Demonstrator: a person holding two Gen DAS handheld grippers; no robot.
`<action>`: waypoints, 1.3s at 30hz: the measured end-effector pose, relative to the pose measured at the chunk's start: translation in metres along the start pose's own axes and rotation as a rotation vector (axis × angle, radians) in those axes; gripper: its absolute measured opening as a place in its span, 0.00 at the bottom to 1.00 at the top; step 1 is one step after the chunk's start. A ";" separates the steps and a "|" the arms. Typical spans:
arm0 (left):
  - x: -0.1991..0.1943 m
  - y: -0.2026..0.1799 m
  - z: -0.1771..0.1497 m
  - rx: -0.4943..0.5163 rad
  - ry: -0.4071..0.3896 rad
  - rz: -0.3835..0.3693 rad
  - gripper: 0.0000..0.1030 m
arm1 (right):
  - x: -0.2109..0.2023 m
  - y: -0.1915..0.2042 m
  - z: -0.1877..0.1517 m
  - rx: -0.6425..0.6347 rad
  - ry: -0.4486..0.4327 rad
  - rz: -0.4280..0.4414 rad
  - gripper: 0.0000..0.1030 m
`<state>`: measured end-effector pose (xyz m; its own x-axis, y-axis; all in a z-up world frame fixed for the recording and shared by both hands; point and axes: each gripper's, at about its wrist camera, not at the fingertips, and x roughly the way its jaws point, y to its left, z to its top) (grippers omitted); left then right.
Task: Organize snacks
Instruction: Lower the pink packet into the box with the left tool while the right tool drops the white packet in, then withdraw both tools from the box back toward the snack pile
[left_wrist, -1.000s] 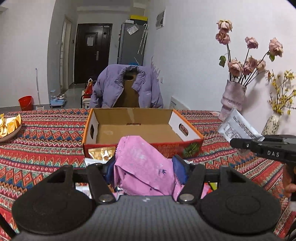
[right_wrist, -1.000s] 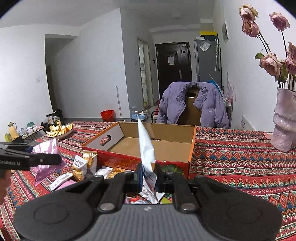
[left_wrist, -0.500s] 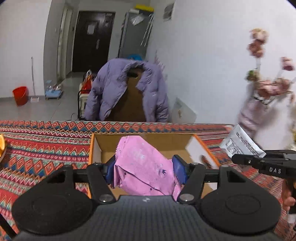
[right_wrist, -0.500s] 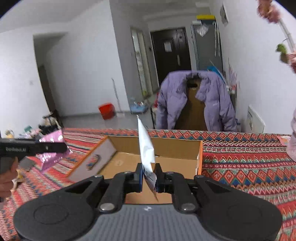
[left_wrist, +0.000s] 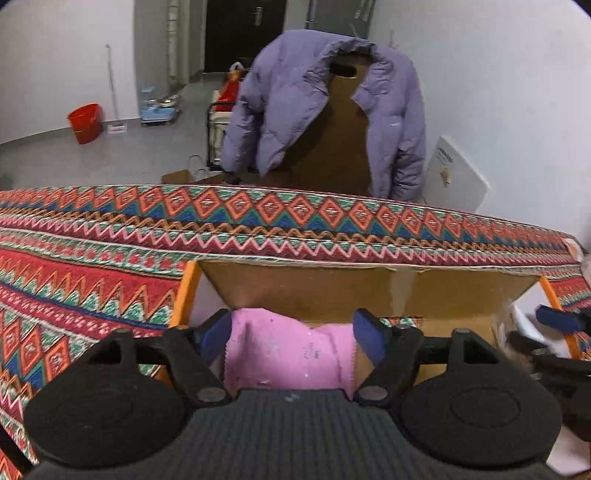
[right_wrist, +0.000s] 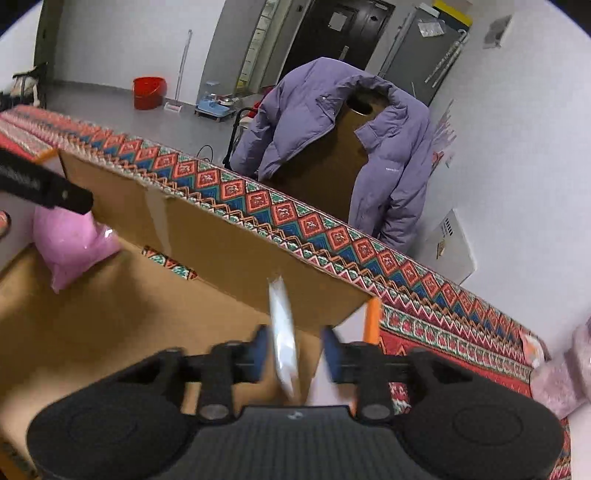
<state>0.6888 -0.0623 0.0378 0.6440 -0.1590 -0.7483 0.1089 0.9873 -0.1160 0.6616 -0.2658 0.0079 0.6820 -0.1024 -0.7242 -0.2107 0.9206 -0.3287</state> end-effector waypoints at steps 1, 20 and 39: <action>-0.002 -0.001 0.001 0.008 -0.003 -0.003 0.74 | 0.002 0.002 -0.001 -0.004 0.003 0.002 0.43; -0.218 0.009 -0.065 0.162 -0.220 -0.046 0.95 | -0.182 -0.048 -0.037 0.193 -0.214 0.180 0.74; -0.334 0.027 -0.287 0.026 -0.425 -0.058 1.00 | -0.328 0.036 -0.222 0.234 -0.532 0.165 1.00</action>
<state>0.2596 0.0197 0.0971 0.8903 -0.2078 -0.4051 0.1693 0.9771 -0.1292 0.2747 -0.2831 0.0993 0.9227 0.1956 -0.3321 -0.2250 0.9730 -0.0520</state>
